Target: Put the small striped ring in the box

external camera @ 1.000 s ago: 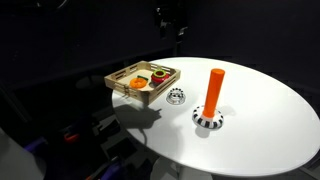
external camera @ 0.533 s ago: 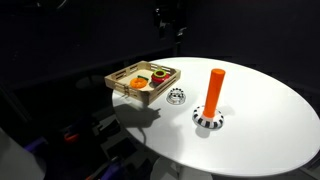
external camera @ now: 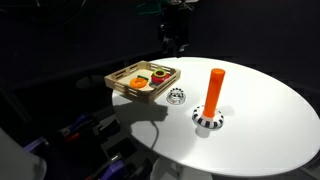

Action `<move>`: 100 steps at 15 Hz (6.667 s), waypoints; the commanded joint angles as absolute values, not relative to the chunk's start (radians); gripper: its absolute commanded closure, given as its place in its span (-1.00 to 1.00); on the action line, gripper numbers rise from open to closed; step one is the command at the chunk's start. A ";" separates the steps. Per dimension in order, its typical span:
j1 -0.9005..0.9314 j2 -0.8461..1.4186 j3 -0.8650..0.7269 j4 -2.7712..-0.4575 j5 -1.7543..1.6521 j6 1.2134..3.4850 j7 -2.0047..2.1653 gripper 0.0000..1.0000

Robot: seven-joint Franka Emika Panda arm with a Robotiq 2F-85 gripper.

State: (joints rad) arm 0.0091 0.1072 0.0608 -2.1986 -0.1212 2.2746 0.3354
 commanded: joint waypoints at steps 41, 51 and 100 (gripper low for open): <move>0.126 0.552 -0.128 -2.010 -0.027 2.383 0.575 -1.00; 0.127 0.560 -0.129 -2.005 -0.026 2.374 0.604 -0.20; 0.277 0.423 0.036 -1.966 -0.082 2.180 0.517 0.91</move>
State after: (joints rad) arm 0.2671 0.4405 0.0232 -1.9351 -0.0540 2.1808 0.5440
